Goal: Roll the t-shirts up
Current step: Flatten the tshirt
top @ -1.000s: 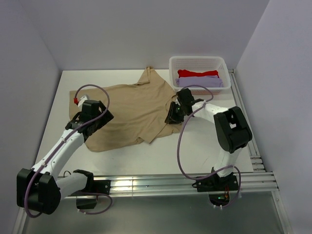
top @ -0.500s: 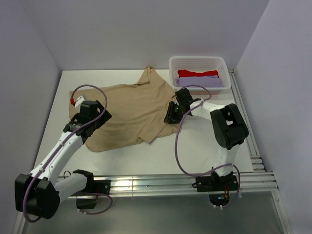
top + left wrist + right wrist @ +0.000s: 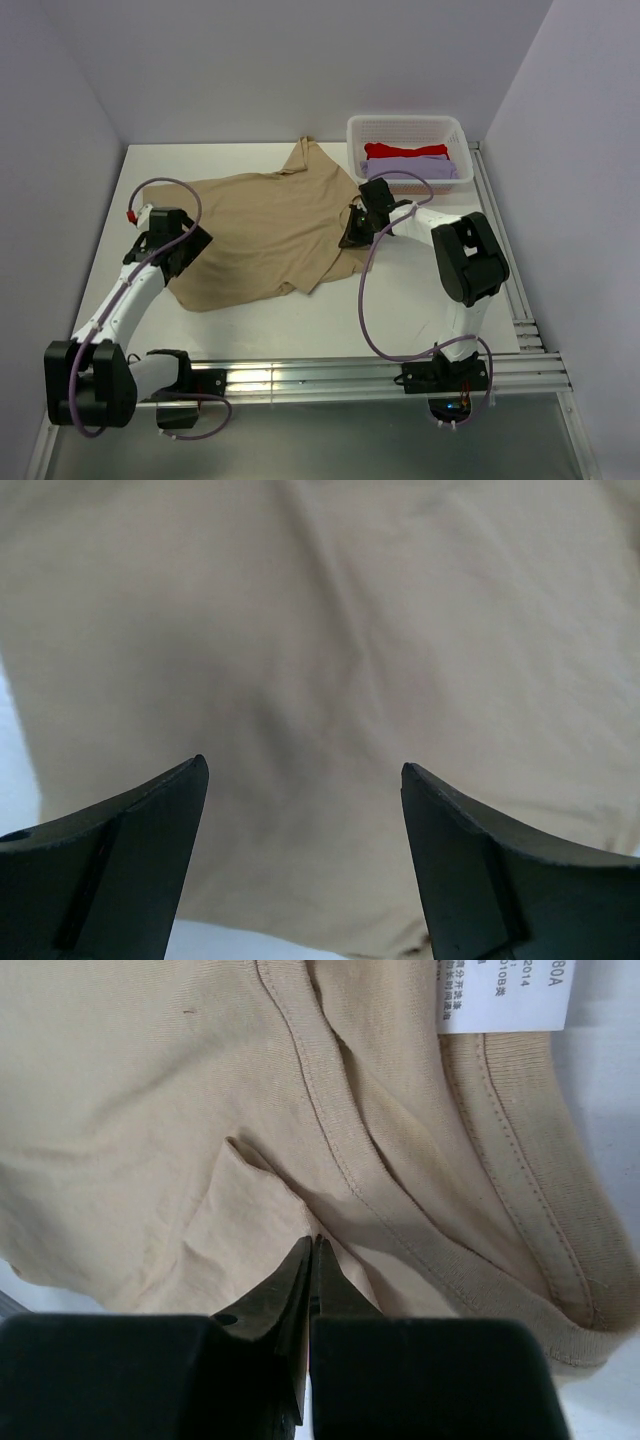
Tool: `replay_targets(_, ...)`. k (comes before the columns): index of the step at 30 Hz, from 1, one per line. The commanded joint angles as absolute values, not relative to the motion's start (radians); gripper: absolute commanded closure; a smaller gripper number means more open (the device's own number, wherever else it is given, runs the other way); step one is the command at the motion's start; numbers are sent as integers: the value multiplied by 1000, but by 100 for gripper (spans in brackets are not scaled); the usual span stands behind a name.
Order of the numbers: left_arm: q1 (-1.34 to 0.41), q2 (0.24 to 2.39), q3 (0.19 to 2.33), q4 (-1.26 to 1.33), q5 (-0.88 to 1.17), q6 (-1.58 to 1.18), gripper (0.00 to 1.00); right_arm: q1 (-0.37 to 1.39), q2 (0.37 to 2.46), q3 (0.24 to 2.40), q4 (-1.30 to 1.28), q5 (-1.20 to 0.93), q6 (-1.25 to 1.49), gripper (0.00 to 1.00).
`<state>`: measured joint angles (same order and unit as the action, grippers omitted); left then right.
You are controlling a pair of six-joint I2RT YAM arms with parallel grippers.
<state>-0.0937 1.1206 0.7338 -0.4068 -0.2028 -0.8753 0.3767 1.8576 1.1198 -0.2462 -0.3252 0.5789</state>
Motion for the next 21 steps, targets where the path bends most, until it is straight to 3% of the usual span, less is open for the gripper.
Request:
replay_targets(1,-35,1173,722,-368,-144,-845,16,376,1826,1123,-220,-295,586,100)
replay_targets(21,-32,1699,959,-322,-196,-861,19,348,1482,735,-127,-344,575,100)
